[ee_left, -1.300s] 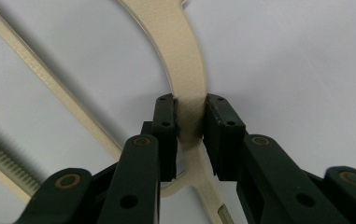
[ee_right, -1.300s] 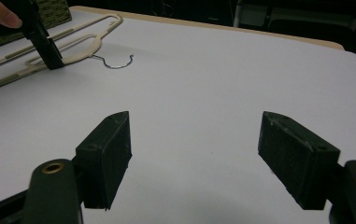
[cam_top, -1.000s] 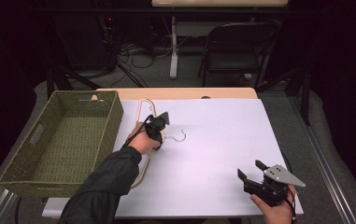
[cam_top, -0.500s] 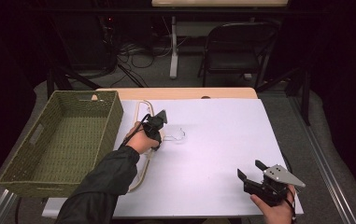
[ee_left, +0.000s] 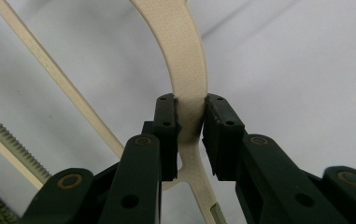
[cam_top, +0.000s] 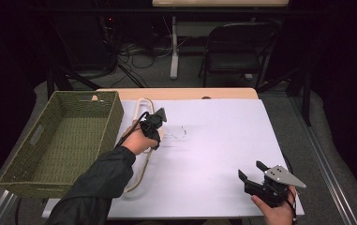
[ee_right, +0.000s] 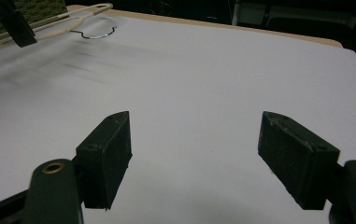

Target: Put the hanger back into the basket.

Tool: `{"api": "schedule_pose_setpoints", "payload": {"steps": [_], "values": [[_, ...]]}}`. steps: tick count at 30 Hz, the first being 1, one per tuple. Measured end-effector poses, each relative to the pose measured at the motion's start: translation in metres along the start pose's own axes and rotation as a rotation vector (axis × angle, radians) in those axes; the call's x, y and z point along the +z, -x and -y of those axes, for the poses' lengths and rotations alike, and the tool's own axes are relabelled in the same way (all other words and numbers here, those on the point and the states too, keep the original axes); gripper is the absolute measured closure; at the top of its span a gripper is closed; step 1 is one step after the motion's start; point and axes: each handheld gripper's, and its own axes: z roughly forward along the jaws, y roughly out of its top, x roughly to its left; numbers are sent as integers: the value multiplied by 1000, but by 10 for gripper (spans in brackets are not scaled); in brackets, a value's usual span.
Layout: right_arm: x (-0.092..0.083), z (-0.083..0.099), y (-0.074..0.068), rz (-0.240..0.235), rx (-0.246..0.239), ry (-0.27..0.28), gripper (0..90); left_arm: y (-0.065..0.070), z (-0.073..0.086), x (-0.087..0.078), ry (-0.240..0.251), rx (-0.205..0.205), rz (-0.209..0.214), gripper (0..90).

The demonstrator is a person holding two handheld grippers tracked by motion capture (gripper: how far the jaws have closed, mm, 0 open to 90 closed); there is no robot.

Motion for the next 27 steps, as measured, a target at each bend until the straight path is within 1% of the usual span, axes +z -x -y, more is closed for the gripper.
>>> {"api": "schedule_pose_setpoints", "payload": {"steps": [2,4,5,9,10,11,12,18,20,22,27], "values": [[0,0,0,1,-3,2,256,4,-1,-6,3,12,-8,758],[1,0,0,2,-2,1,256,8,-2,-13,5,17,-12,758],[0,0,0,4,0,-2,256,9,-2,-16,13,16,-16,758],[0,0,0,6,3,-3,256,15,-5,-32,15,27,-27,758],[-1,0,0,3,4,-6,256,16,-5,-36,18,29,-38,758],[0,1,0,6,6,6,256,16,-5,-40,18,30,-44,757],[0,1,1,6,6,6,256,17,-5,-44,21,30,-50,758],[0,1,1,5,4,-5,256,18,-7,-69,41,30,-84,758],[0,1,1,5,4,-5,256,17,-7,-76,50,29,-85,758],[0,1,1,6,4,-5,256,16,-7,-81,49,27,-85,758],[1,1,1,7,5,0,256,10,-7,-90,33,5,-74,758]]}}
